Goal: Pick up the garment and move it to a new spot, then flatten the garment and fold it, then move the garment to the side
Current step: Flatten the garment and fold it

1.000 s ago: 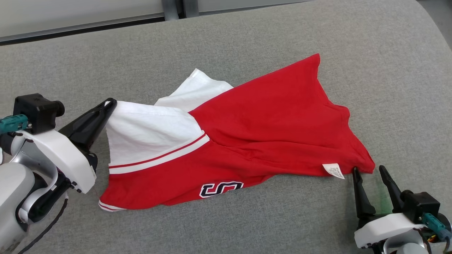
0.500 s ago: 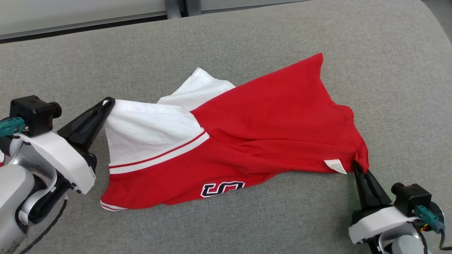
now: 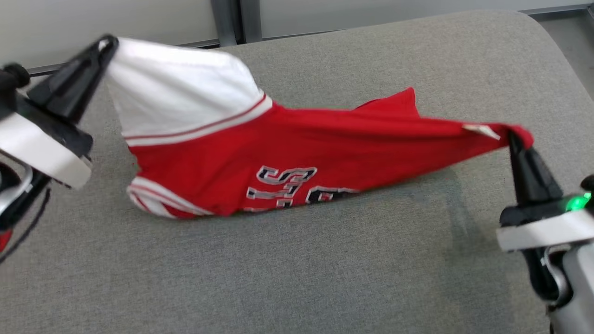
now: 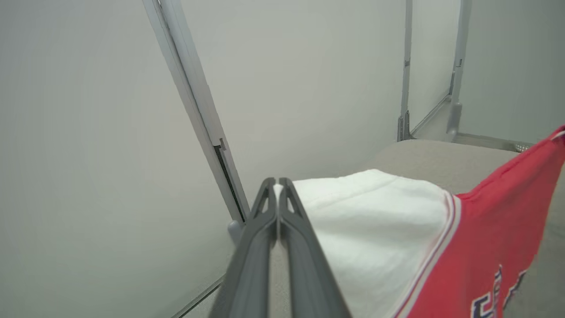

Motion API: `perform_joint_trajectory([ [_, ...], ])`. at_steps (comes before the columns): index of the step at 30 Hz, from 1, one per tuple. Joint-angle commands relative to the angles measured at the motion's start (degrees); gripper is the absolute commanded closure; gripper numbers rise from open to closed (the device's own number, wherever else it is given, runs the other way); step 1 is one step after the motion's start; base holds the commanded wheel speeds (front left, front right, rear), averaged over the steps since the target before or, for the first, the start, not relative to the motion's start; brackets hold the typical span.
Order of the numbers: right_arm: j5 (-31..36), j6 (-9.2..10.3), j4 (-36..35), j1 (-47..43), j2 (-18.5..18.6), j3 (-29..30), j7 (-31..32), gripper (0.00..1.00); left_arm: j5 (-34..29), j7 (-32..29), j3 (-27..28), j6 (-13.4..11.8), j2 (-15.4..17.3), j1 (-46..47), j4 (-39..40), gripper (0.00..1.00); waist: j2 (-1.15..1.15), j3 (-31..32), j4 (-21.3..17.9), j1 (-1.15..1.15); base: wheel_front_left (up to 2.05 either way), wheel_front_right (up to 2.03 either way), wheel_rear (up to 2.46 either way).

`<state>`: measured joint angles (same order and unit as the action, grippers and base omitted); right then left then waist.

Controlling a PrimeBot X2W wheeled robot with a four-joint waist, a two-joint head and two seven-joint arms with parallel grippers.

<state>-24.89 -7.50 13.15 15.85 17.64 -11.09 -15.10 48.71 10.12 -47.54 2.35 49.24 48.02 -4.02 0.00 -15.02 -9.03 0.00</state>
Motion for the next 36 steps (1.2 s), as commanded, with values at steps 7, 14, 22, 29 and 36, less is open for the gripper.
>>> perform_joint_trajectory([
  [7, -9.05, 0.02, -0.3, 16.08, 7.68, -3.68, 2.47, 1.0, -5.43, 0.09, 1.99, 2.8, -0.95, 13.83, -4.76, 1.0, 0.0, -0.75, 0.53, 0.0, 0.0, 0.0, 0.0],
  [14, -11.25, 0.02, 6.92, 41.75, 11.03, -10.64, 8.46, 1.0, -13.77, 3.04, 1.9, 4.52, -7.32, 34.19, -18.53, 1.0, 0.0, -7.1, 1.39, 0.0, 0.0, 0.0, 0.0],
  [22, -5.98, 0.03, 21.11, 65.08, 9.78, -15.88, 2.83, 1.0, -28.96, 5.03, 8.34, -0.77, -12.8, 52.26, -25.7, 1.0, 0.0, -15.6, 2.47, 0.0, 0.0, 0.0, 0.0],
  [29, 1.82, 0.02, 21.32, 72.0, 10.28, -12.98, -0.09, 1.0, -38.17, 4.99, 20.18, -4.26, -14.68, 49.64, -11.6, 1.0, 0.0, -22.8, 5.57, 0.0, 0.0, 0.0, 0.0],
  [36, 5.06, 0.03, 19.87, 60.91, 9.74, -10.72, -0.03, 1.0, -37.66, 5.0, 27.77, 0.06, -17.56, 31.78, -2.81, 1.0, 0.0, -25.57, 8.49, 0.0, 0.0, 0.0, 0.0],
])
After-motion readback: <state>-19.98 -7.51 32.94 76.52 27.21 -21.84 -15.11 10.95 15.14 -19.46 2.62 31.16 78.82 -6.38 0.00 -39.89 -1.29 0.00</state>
